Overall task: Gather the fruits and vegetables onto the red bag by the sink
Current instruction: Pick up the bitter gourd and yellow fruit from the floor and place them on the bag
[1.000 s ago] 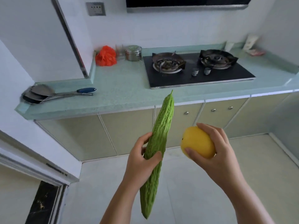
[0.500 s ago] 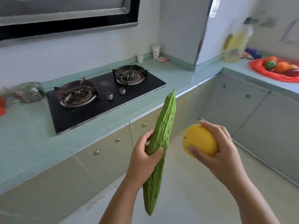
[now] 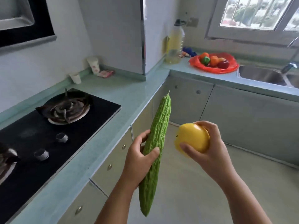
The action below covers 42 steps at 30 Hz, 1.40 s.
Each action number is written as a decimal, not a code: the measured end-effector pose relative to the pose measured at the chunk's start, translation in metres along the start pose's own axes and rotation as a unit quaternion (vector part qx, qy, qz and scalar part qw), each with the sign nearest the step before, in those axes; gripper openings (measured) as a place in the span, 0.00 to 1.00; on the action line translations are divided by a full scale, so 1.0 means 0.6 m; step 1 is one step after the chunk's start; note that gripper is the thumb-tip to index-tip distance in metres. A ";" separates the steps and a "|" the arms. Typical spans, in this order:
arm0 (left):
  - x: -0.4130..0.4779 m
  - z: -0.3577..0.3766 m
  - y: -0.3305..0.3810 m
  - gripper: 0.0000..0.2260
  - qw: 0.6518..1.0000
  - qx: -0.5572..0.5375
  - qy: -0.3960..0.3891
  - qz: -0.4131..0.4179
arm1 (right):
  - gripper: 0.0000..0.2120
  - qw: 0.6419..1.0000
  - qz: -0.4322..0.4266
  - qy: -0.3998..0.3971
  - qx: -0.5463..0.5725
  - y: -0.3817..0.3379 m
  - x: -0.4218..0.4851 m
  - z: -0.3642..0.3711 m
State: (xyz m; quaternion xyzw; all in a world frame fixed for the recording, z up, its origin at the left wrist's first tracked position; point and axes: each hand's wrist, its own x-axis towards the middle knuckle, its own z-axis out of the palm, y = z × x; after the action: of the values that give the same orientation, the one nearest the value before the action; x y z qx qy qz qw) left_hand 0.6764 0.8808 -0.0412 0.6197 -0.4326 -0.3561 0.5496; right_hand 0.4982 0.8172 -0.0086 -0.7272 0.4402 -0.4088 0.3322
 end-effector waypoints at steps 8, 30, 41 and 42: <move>0.177 0.040 -0.015 0.23 0.997 -0.036 -0.064 -0.011 | 0.29 0.998 0.040 0.039 -0.022 0.048 0.123 0.011; 0.681 0.410 0.014 0.20 0.992 -0.072 -0.102 -0.016 | 0.34 0.986 0.100 0.121 -0.047 0.348 0.583 -0.224; 1.033 0.439 -0.018 0.21 0.988 -0.034 -0.151 -0.003 | 0.29 0.984 0.119 0.124 -0.042 0.431 0.903 -0.160; 1.066 0.440 -0.016 0.21 0.987 -0.025 -0.161 0.002 | 0.29 0.983 0.120 0.129 -0.043 0.434 0.936 -0.155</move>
State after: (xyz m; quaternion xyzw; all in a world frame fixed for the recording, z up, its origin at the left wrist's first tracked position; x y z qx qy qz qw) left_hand 0.6734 0.1892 -0.0664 0.5397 -0.5075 -0.4610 0.4885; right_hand 0.4763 0.1915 -0.0171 -0.6239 0.5809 -0.4365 0.2876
